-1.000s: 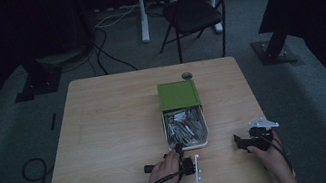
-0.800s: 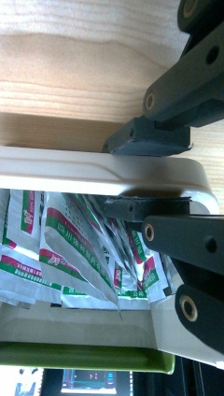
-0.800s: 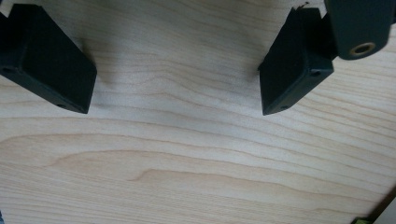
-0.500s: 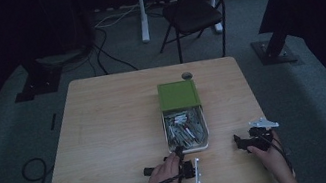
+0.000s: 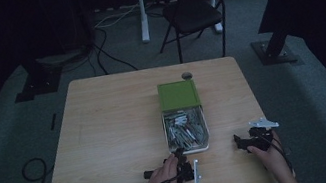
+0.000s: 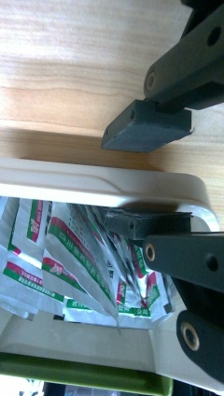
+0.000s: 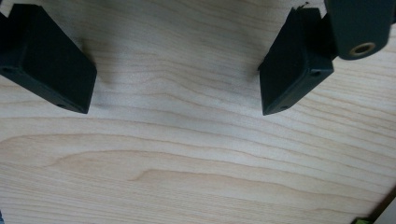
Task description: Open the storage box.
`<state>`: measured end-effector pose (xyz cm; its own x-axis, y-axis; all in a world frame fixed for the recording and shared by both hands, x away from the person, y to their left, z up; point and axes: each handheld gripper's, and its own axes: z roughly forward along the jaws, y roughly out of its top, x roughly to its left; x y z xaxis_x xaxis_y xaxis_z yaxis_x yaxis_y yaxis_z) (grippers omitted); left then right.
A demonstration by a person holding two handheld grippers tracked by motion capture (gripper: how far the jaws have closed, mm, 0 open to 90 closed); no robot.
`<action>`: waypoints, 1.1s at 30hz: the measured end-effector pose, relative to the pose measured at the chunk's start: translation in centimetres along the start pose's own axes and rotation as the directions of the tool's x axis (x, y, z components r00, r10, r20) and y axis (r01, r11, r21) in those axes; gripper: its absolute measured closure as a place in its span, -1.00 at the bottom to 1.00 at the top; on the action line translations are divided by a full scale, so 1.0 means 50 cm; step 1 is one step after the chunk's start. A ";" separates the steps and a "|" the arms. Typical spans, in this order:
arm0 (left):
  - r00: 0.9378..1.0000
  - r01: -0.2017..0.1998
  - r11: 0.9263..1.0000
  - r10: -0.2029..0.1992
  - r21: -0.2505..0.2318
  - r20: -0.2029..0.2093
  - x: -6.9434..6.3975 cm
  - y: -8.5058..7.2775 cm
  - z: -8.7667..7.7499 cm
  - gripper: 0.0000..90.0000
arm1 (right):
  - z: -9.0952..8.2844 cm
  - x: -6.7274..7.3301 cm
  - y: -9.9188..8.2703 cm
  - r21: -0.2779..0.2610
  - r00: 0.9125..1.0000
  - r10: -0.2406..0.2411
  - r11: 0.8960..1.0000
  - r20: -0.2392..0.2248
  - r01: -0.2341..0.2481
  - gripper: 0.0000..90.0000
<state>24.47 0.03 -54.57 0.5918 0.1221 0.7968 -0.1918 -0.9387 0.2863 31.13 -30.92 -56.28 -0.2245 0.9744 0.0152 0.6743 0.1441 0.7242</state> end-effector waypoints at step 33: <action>0.842 0.532 0.820 -0.486 -0.209 0.235 0.085 -0.099 -0.085 0.36 | 0.000 0.000 0.000 0.000 1.000 -0.001 1.000 0.001 0.001 -0.76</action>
<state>24.61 6.55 -50.31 0.7754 0.4833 0.4063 -0.0060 -0.6378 0.7701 31.12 -30.92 -56.27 -0.2248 0.9743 0.0141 0.6743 0.1451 0.7241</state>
